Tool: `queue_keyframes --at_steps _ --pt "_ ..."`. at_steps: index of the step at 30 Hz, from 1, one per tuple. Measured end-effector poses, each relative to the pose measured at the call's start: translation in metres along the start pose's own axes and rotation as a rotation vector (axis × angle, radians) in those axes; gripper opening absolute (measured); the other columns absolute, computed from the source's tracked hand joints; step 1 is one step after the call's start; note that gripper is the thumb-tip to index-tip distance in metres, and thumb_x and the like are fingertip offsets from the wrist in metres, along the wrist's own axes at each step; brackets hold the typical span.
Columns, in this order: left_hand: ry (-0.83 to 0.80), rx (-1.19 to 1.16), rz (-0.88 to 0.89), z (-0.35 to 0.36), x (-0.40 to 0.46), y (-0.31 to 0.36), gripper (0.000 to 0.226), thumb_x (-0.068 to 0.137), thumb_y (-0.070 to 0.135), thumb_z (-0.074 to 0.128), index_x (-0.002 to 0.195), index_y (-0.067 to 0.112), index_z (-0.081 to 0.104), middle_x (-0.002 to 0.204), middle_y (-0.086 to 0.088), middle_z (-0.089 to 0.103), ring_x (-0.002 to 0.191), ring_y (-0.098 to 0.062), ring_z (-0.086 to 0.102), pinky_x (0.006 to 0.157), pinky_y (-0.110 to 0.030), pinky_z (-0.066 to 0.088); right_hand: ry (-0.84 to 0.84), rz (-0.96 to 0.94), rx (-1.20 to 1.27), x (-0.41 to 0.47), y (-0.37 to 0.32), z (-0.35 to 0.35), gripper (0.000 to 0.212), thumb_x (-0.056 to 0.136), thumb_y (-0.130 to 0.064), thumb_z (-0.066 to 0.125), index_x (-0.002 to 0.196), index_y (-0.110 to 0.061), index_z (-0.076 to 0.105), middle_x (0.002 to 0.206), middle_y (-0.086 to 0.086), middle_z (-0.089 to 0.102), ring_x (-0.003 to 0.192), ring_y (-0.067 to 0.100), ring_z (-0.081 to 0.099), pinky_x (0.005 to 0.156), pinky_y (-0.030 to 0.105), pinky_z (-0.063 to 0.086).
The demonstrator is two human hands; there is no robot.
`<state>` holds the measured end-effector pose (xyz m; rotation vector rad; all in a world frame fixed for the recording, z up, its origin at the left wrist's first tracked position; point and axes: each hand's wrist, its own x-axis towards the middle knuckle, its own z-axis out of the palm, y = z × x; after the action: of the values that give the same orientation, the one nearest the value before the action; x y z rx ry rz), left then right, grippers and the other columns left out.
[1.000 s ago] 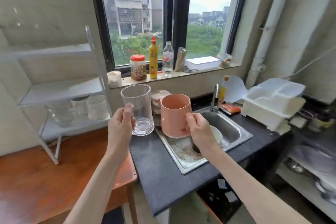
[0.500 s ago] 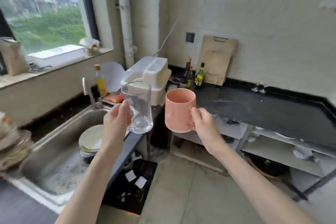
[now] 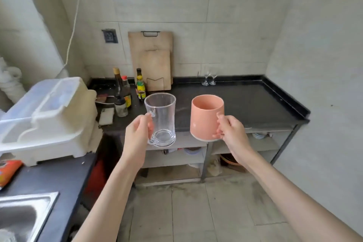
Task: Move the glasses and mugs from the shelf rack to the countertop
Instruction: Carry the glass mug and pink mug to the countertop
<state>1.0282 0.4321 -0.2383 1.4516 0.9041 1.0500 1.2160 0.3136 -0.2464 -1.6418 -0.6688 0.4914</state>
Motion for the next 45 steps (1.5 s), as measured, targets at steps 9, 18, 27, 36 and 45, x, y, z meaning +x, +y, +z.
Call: queue_keyframes --at_steps 9,18,27,36,45 --pt "-0.081 0.061 -0.097 0.14 0.108 -0.042 0.033 0.088 0.033 0.044 0.062 0.013 0.043 0.059 -0.002 0.041 0.057 -0.014 0.034 0.055 -0.03 0.029 0.079 0.125 0.07 0.153 0.053 -0.059 0.027 0.094 -0.034 0.044 0.076 -0.016 0.051 0.063 -0.002 0.046 0.062 0.014 0.05 0.078 0.044 0.05" --pt "-0.107 0.041 -0.298 0.269 0.196 -0.071 0.027 0.09 0.032 0.04 0.083 0.011 0.056 0.081 -0.011 0.051 0.082 -0.024 0.048 0.078 -0.039 0.041 0.048 0.195 0.039 0.299 0.078 -0.122 0.029 0.095 -0.033 0.042 0.075 -0.013 0.047 0.066 -0.002 0.046 0.066 0.013 0.044 0.069 0.03 0.038" --pt "-0.156 0.076 -0.352 0.36 0.296 -0.113 0.022 0.091 0.025 0.041 0.076 0.009 0.044 0.075 0.0 0.046 0.068 -0.014 0.041 0.062 -0.029 0.031 0.058 0.301 -0.052 0.426 0.131 -0.148 0.026 0.095 -0.034 0.043 0.085 -0.013 0.053 0.08 -0.003 0.057 0.074 0.01 0.054 0.08 0.033 0.046" --pt "-0.352 -0.044 -0.512 0.436 0.413 -0.18 0.031 0.094 0.035 0.045 0.074 0.014 0.056 0.083 0.001 0.053 0.075 -0.014 0.049 0.076 -0.03 0.037 -0.023 0.429 0.027 0.571 0.169 -0.147 0.024 0.095 -0.031 0.045 0.087 -0.013 0.059 0.083 0.0 0.065 0.081 0.012 0.063 0.086 0.033 0.049" --pt "-0.413 0.016 -0.561 0.515 0.493 -0.235 0.03 0.094 0.035 0.046 0.074 0.02 0.062 0.099 -0.006 0.058 0.101 -0.021 0.052 0.107 -0.047 0.035 -0.068 0.556 0.107 0.679 0.222 -0.151 0.025 0.095 -0.027 0.046 0.084 -0.008 0.056 0.09 0.003 0.061 0.089 0.017 0.061 0.09 0.036 0.049"
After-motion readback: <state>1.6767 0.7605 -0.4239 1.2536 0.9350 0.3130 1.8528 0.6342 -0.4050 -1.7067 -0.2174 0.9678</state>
